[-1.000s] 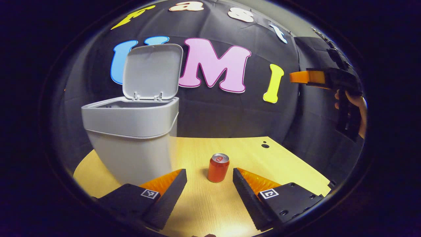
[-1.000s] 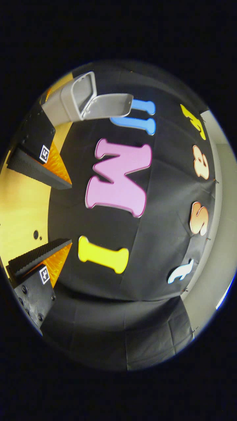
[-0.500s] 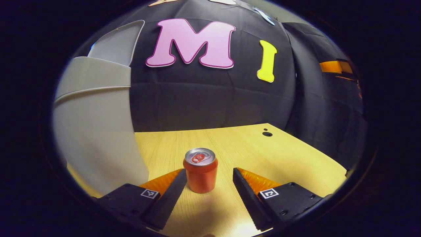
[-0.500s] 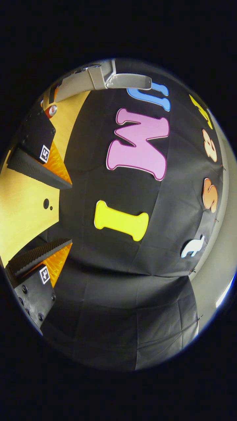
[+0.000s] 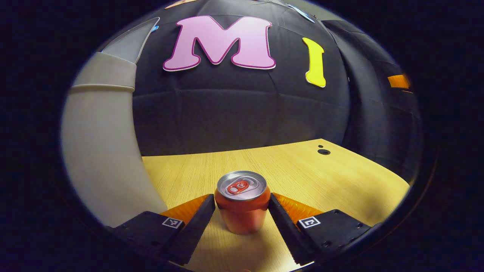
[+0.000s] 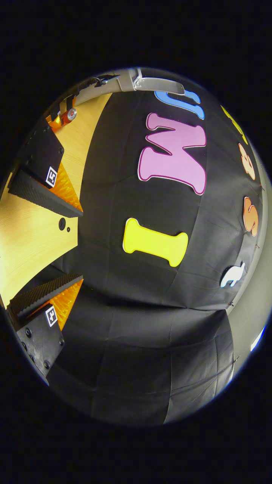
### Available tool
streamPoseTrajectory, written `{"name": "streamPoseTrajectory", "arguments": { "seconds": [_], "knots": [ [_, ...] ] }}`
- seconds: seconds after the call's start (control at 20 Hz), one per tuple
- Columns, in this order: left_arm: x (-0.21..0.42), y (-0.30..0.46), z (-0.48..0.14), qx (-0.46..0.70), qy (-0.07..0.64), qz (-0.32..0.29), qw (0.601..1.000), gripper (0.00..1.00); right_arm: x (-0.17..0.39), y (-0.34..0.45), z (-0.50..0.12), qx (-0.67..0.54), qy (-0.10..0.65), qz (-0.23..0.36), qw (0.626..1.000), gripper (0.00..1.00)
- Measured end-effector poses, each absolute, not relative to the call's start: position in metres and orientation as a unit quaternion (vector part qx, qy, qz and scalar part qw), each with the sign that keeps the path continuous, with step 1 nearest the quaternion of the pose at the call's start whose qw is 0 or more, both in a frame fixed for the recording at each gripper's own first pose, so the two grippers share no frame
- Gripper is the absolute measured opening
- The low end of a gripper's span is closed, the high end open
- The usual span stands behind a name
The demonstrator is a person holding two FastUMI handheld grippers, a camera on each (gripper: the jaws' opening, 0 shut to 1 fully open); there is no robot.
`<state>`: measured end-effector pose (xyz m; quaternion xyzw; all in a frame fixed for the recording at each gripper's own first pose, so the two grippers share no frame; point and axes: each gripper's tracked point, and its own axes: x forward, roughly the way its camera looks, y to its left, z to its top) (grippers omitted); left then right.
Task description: Press the lid of the desktop garbage bin to open it, pick up the crumpled paper on the desktop and throw it into the bin, then pick up the pop can on the desktop and drop it into the bin, and finally close the garbage bin lid.
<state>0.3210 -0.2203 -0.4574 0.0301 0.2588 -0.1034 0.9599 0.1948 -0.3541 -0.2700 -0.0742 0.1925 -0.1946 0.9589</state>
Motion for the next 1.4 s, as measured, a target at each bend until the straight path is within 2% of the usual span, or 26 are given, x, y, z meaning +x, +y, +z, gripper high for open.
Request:
{"name": "streamPoseTrajectory", "arguments": {
  "seconds": [0.2, 0.3, 0.45, 0.6, 0.65, 0.7, 1.05, 1.2, 1.4],
  "knots": [
    [0.326, -0.221, -0.463, 0.034, 0.26, -0.107, 0.959, 0.95, 0.2, -0.352, -0.274, -0.081, 0.195, -0.188, 0.959, 0.97],
    [0.325, -0.222, -0.461, 0.032, 0.263, -0.109, 0.958, 0.89, 0.199, -0.349, -0.275, -0.081, 0.198, -0.185, 0.959, 0.97],
    [0.318, -0.221, -0.442, 0.043, 0.256, -0.11, 0.959, 0.88, 0.198, -0.346, -0.275, -0.079, 0.2, -0.182, 0.96, 0.97],
    [0.309, -0.228, -0.396, 0.055, 0.236, -0.117, 0.963, 0.88, 0.197, -0.34, -0.271, -0.072, 0.201, -0.181, 0.96, 0.97],
    [0.305, -0.232, -0.378, 0.048, 0.23, -0.12, 0.965, 0.88, 0.195, -0.338, -0.27, -0.07, 0.206, -0.18, 0.959, 1.0],
    [0.303, -0.235, -0.357, 0.05, 0.224, -0.117, 0.966, 0.88, 0.195, -0.335, -0.267, -0.068, 0.209, -0.179, 0.959, 0.96],
    [0.298, -0.236, -0.215, 0.059, 0.153, -0.119, 0.979, 0.88, 0.195, -0.298, -0.226, -0.031, 0.197, -0.172, 0.965, 0.97],
    [0.307, -0.21, -0.165, 0.072, 0.119, -0.106, 0.985, 0.88, 0.199, -0.28, -0.205, -0.031, 0.187, -0.159, 0.969, 0.97],
    [0.322, -0.145, -0.126, 0.08, 0.092, -0.058, 0.991, 0.88, 0.201, -0.254, -0.184, -0.035, 0.183, -0.141, 0.972, 0.97]
  ]
}}
